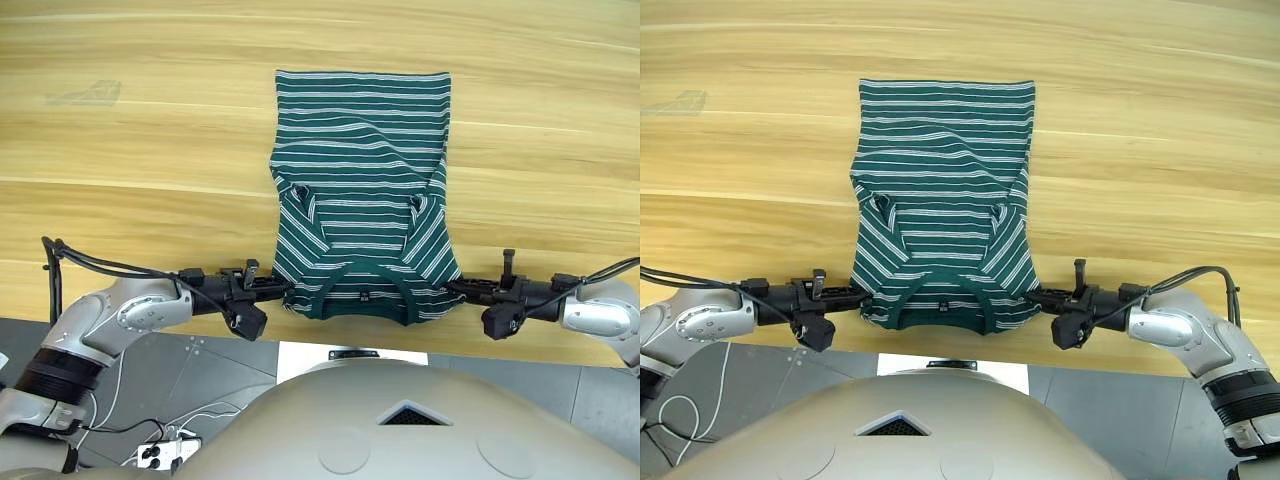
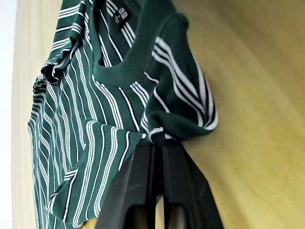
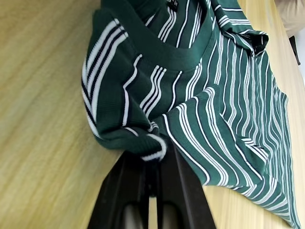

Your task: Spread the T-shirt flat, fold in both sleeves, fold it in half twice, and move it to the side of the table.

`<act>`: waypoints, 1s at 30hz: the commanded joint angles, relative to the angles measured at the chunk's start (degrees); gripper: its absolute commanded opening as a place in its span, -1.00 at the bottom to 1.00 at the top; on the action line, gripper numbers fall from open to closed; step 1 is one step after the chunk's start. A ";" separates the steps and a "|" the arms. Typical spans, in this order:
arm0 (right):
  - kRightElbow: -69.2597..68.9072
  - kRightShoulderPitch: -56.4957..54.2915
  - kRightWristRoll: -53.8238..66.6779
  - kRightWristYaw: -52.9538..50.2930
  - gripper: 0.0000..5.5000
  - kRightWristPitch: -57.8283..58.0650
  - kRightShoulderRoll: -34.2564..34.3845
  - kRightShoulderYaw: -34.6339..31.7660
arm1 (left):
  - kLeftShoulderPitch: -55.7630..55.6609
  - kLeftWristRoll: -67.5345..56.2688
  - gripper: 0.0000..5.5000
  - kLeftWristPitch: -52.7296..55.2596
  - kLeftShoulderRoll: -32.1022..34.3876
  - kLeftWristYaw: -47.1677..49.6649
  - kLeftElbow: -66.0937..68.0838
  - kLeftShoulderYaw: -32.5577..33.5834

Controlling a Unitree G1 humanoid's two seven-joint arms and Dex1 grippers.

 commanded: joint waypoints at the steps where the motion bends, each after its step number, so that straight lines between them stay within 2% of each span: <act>1: 0.29 -1.99 -1.05 2.18 -1.00 0.15 -0.42 0.82 | -1.42 3.09 -1.00 1.73 -0.69 -1.73 4.33 -1.67; 9: -0.50 -3.11 -1.68 -0.29 -1.00 0.26 2.92 0.27 | 1.45 0.75 -1.00 2.17 -1.01 -0.11 1.51 -0.29; 17: -10.44 4.65 1.80 1.07 -1.00 0.82 -0.47 -1.25 | 19.39 -8.95 -1.00 6.27 2.91 -0.23 -17.20 4.75; 26: -14.08 9.80 6.30 2.10 -1.00 5.20 -3.21 -6.11 | 23.37 -10.17 -1.00 7.33 1.26 1.52 -14.12 12.20; 28: -12.00 6.24 11.32 2.96 -1.00 7.58 -1.17 -5.82 | 21.52 -13.28 -1.00 7.31 0.23 0.97 -12.13 11.85; 30: -9.34 0.36 18.11 3.24 -1.00 11.33 3.42 -5.61 | 15.87 -21.65 -1.00 8.19 -2.74 -1.17 -10.00 9.75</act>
